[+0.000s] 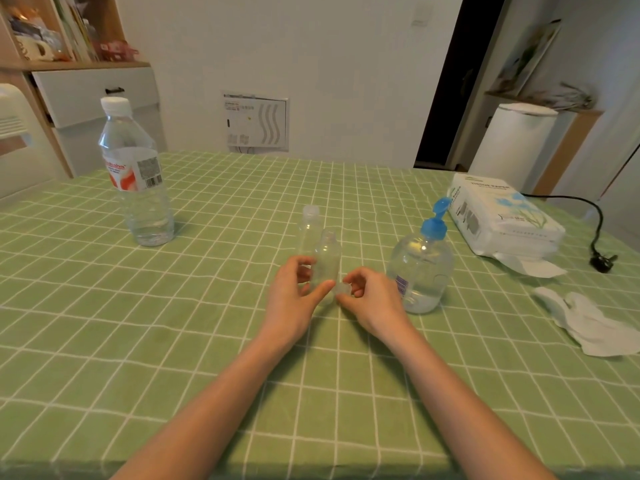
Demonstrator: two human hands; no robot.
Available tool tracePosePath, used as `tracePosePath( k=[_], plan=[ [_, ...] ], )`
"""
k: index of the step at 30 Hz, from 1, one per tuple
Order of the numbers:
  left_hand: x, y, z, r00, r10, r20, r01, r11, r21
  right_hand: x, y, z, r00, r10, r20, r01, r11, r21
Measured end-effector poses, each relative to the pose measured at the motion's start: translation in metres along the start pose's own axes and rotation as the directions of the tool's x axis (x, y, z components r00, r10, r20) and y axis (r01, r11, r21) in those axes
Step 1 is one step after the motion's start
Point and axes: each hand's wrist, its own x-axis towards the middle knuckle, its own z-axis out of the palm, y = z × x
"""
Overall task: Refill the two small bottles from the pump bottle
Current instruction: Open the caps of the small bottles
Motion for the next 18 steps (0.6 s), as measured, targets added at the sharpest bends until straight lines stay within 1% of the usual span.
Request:
tracePosePath(
  k=[7, 12, 14, 16, 18],
  plan=[
    [0.000, -0.004, 0.000, 1.000, 0.017, -0.013, -0.015, 0.991, 0.130, -0.002, 0.000, 0.001, 1.000, -0.008, -0.008, 0.008, 1.000, -0.004],
    [-0.005, -0.008, -0.003, 0.999, 0.040, -0.003, -0.038, 0.976, 0.213, -0.005, -0.001, -0.001, 1.000, 0.005, -0.002, -0.005, 1.000, 0.028],
    [-0.007, -0.007, -0.008, 1.000, 0.007, -0.017, -0.004, 0.986, 0.168, -0.007, -0.002, -0.002, 1.000, 0.011, 0.003, -0.011, 0.998, 0.059],
    [-0.010, -0.002, -0.013, 0.993, -0.117, -0.022, 0.118, 0.993, 0.027, -0.009, -0.002, -0.004, 1.000, 0.018, 0.011, -0.019, 0.997, 0.080],
    [-0.009, 0.001, -0.016, 0.970, -0.241, -0.042, 0.233, 0.963, -0.133, -0.013, -0.002, -0.006, 1.000, 0.019, 0.014, -0.020, 0.995, 0.094]
  ],
)
